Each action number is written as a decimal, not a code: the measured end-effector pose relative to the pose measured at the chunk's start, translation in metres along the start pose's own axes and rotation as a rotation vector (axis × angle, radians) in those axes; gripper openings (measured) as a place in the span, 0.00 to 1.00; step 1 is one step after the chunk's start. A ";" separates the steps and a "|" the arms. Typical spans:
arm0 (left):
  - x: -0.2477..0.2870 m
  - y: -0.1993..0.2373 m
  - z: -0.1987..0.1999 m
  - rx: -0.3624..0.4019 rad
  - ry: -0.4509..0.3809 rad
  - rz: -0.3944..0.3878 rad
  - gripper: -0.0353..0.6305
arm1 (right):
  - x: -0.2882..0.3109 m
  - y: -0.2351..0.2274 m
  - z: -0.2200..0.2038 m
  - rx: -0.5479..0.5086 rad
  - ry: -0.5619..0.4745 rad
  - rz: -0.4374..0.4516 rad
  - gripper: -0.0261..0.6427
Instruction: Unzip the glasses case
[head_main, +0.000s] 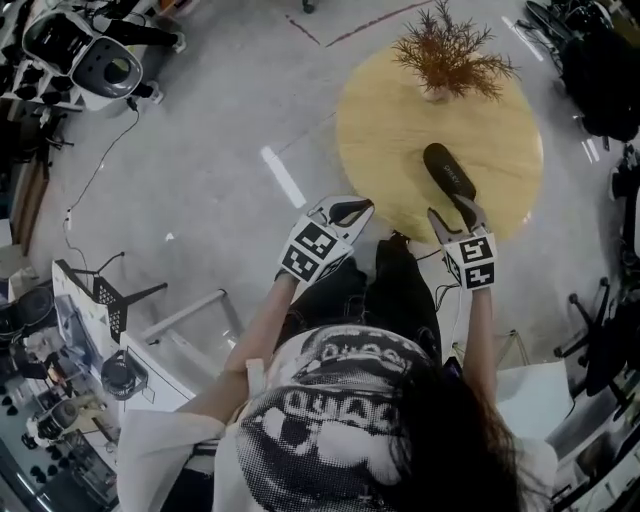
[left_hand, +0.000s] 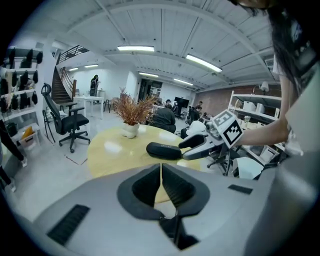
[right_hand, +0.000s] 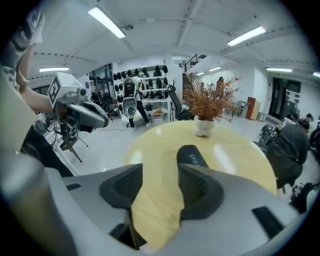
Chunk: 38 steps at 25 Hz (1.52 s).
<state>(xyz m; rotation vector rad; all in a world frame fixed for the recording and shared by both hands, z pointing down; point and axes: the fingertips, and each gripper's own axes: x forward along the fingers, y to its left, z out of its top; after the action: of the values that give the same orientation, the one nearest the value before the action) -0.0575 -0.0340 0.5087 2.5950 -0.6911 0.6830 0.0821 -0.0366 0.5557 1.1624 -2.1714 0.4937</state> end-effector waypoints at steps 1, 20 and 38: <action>-0.010 -0.002 -0.005 0.010 -0.001 -0.005 0.08 | -0.004 0.014 0.001 0.003 -0.014 -0.005 0.37; -0.101 -0.076 -0.046 0.082 -0.089 -0.122 0.08 | -0.096 0.164 0.024 0.101 -0.259 -0.109 0.18; -0.087 -0.133 -0.019 0.085 -0.119 -0.100 0.08 | -0.146 0.157 0.004 0.109 -0.259 0.004 0.03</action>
<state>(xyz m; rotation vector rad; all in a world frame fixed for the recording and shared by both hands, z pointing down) -0.0586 0.1142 0.4483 2.7453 -0.5747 0.5415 0.0102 0.1354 0.4487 1.3444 -2.3916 0.4911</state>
